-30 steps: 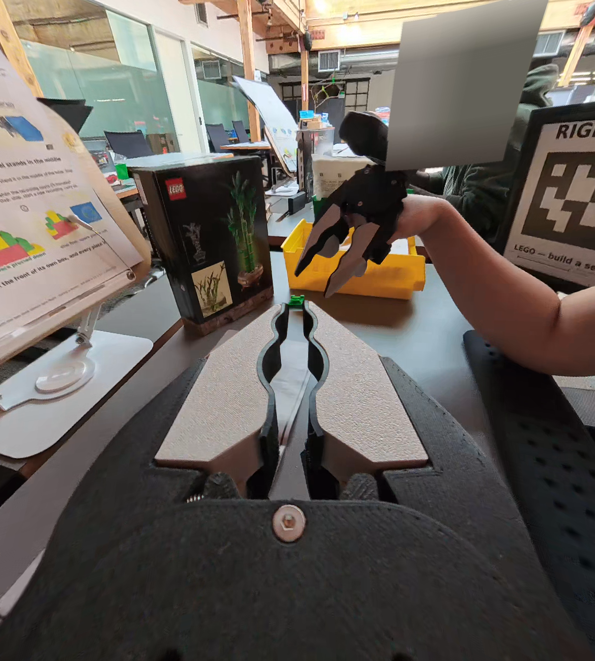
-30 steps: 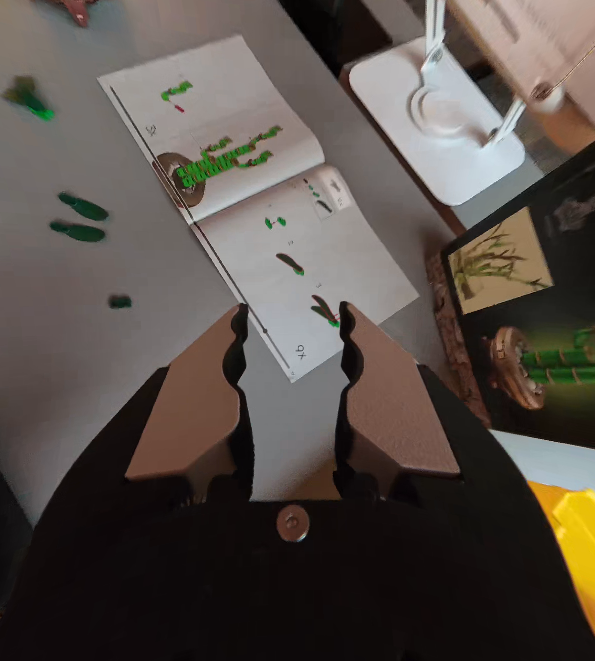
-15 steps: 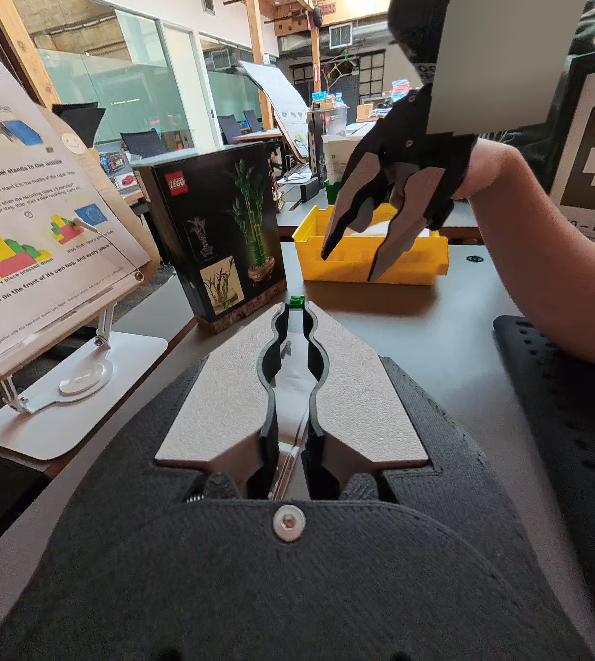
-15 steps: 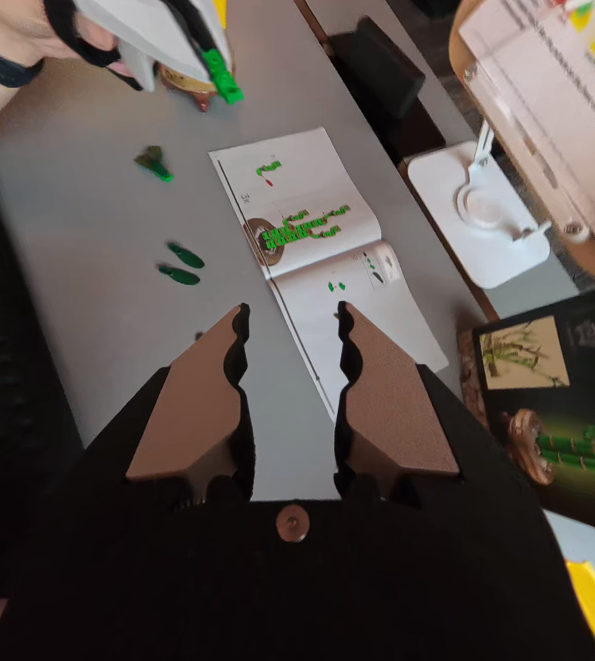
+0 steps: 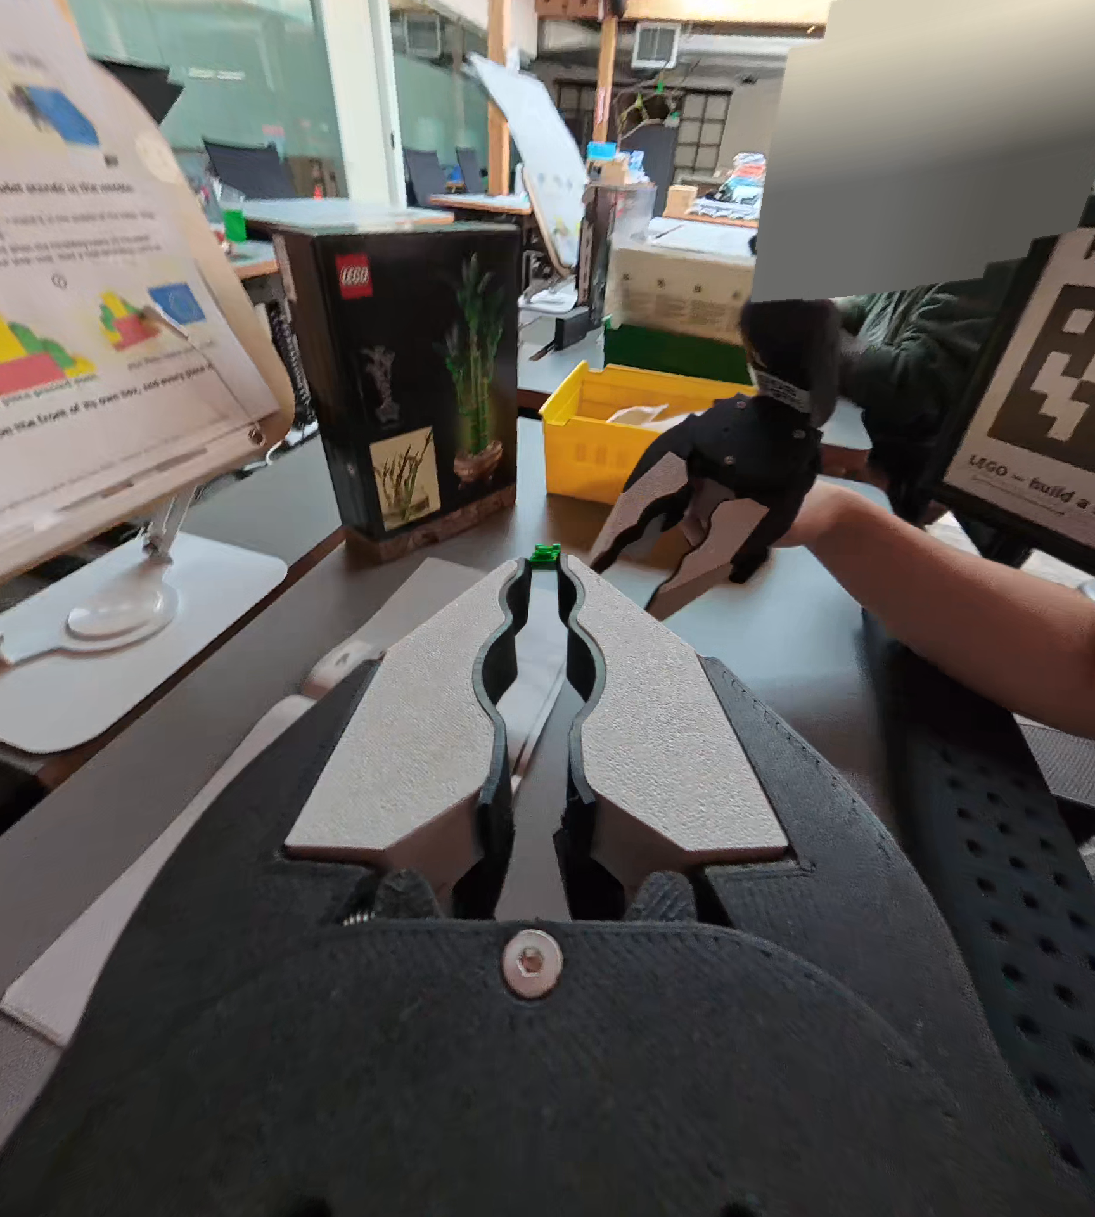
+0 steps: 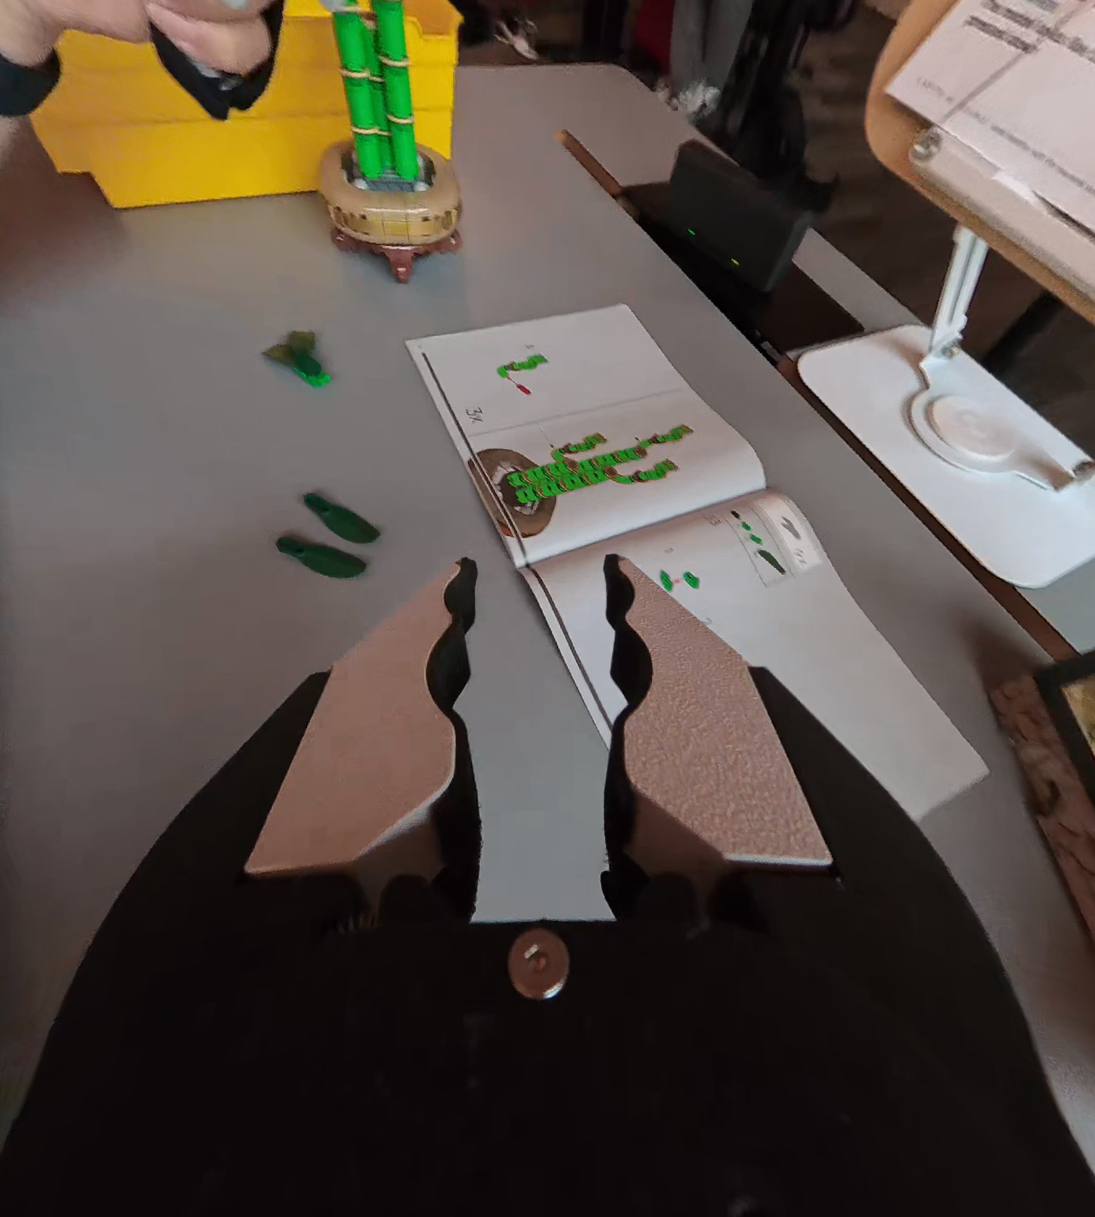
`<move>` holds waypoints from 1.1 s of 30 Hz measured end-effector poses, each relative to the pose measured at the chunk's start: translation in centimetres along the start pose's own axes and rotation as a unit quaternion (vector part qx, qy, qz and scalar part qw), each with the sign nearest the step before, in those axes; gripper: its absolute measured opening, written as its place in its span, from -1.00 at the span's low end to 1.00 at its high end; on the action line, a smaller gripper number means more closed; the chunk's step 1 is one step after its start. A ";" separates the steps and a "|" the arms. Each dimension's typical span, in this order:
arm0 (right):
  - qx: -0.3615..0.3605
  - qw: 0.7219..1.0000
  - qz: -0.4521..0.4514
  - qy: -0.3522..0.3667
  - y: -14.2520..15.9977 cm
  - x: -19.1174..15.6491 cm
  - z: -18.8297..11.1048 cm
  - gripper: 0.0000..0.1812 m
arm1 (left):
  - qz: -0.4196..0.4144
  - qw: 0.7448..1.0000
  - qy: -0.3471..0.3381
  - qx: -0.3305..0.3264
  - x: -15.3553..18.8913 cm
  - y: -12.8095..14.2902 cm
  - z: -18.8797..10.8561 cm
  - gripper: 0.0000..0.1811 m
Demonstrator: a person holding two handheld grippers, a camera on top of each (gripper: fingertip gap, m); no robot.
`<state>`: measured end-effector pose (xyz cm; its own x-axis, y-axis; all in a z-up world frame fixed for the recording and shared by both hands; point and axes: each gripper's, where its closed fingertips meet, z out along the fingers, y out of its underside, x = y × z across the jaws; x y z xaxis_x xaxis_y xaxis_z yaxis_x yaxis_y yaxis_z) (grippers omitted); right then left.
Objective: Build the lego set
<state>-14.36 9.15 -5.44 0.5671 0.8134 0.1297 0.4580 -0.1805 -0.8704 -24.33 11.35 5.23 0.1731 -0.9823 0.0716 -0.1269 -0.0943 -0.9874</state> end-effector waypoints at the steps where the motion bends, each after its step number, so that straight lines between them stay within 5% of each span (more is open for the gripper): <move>1: 0.004 1.000 -0.022 -0.010 0.5 -0.6 0.5 -0.57 | -0.004 1.000 -0.008 -0.012 -0.4 0.5 0.1 -0.93; 5: -0.012 0.998 -0.025 0.052 2.3 2.4 0.1 -0.66 | -0.012 1.000 0.010 -0.005 0.0 0.2 0.0 -0.93; 8: 0.033 0.993 0.060 0.095 2.6 5.7 -2.1 -0.68 | -0.012 0.999 0.028 -0.023 0.5 1.0 0.3 -0.93; 14: 0.093 0.973 0.058 0.202 2.3 9.6 -5.9 -0.68 | -0.039 0.995 0.022 -0.090 -0.1 4.1 1.5 -0.93; 19: 0.164 0.969 0.109 0.146 -0.1 8.1 -4.8 -0.68 | -0.044 0.996 0.056 -0.058 0.9 3.7 2.4 -0.93; 24: 0.281 0.953 0.108 -0.043 -6.3 0.4 -2.7 -0.69 | -0.008 0.996 0.083 -0.026 2.1 3.4 3.2 -0.93; 33: 0.310 0.927 0.153 -0.148 -8.7 -3.9 -0.9 -0.80 | -0.066 0.982 0.176 0.026 5.1 2.3 3.9 -0.94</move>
<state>-19.95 6.99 2.10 0.3513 0.9091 -0.2240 -0.2259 -0.1499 -0.9625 -19.93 6.74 2.79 -0.1641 -0.9580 0.2350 -0.0749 -0.2255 -0.9714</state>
